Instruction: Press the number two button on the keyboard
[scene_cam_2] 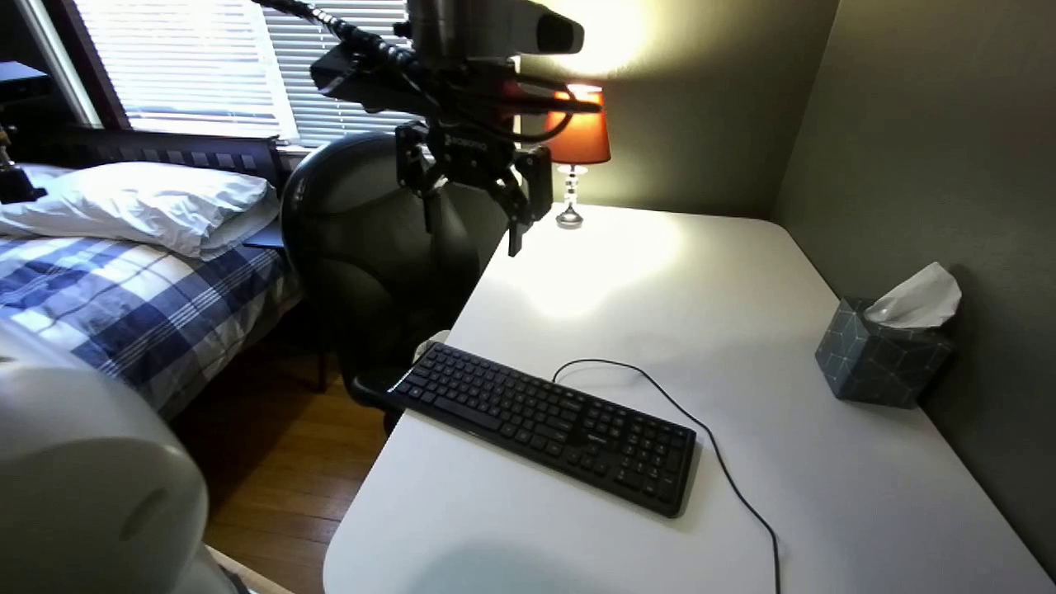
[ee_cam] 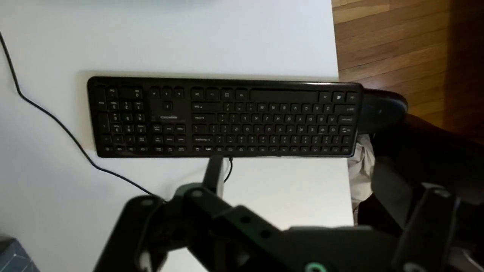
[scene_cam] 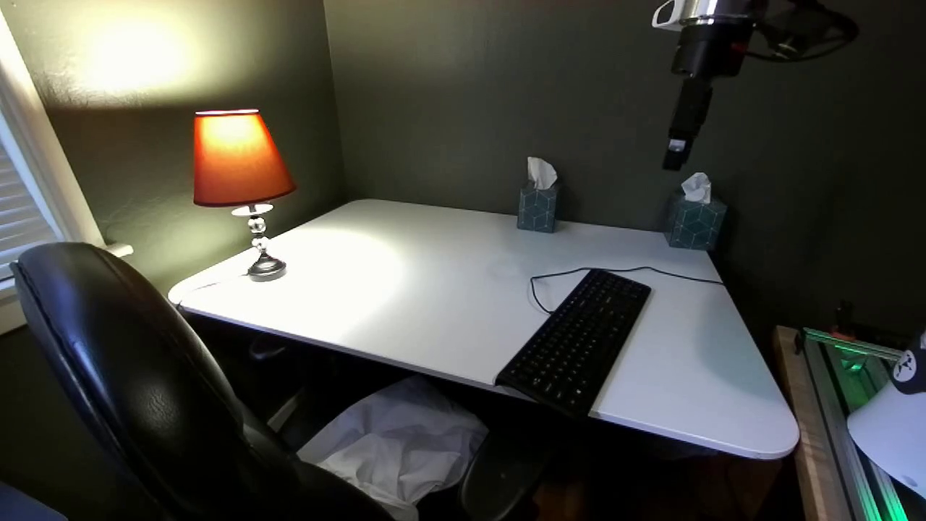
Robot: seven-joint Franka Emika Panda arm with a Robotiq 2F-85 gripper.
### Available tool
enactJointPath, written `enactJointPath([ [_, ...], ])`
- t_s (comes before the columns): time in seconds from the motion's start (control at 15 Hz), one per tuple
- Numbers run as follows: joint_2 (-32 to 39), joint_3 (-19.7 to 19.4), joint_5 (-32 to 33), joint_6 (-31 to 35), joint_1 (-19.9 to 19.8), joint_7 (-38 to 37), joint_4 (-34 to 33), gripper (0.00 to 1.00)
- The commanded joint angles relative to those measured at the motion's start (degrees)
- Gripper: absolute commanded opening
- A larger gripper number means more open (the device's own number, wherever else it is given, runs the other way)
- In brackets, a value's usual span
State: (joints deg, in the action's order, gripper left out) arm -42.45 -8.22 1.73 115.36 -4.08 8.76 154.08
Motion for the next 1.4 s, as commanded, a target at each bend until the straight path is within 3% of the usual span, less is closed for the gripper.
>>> enactJointPath([
  [0.0, 6.1, -3.4, 0.4, 4.5, -3.0, 0.7, -1.3, 1.0],
  [0.8, 23.4, -9.5, -1.4, 19.7, -7.3, 4.0, -2.8, 1.0],
  [1.27, 34.1, -10.0, -1.4, 27.6, -8.6, 4.7, -5.5, 1.0],
  [1.33, 30.4, -9.0, -0.5, 25.8, -8.9, 3.0, -3.9, 1.0],
])
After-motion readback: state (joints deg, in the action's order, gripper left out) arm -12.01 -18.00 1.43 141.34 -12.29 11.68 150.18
